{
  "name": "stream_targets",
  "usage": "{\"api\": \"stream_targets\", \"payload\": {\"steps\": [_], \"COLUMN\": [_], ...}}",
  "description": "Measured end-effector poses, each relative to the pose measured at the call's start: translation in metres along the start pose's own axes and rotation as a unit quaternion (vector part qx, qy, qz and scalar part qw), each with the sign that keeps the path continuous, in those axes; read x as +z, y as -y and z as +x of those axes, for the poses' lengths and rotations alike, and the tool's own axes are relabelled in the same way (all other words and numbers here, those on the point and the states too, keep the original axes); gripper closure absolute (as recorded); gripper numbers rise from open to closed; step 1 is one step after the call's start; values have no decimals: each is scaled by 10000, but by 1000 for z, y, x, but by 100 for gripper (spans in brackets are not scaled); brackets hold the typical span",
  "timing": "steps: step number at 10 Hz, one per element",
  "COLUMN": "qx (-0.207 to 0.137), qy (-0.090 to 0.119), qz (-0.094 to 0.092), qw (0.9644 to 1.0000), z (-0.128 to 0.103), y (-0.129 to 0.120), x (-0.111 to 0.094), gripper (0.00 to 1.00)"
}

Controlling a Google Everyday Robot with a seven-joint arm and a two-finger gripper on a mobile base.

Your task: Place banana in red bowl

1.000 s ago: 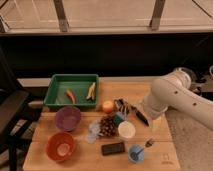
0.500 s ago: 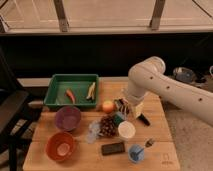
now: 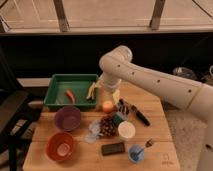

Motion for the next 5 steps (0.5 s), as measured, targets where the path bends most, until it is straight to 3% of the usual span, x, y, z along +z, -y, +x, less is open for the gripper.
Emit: {"api": "stream_targets", "payload": {"steps": [5], "qx": [-14], "qy": [-3], "qz": [-20], "qw": [10000], "z": [0], "y": [6], "x": [2], "gripper": [20]}}
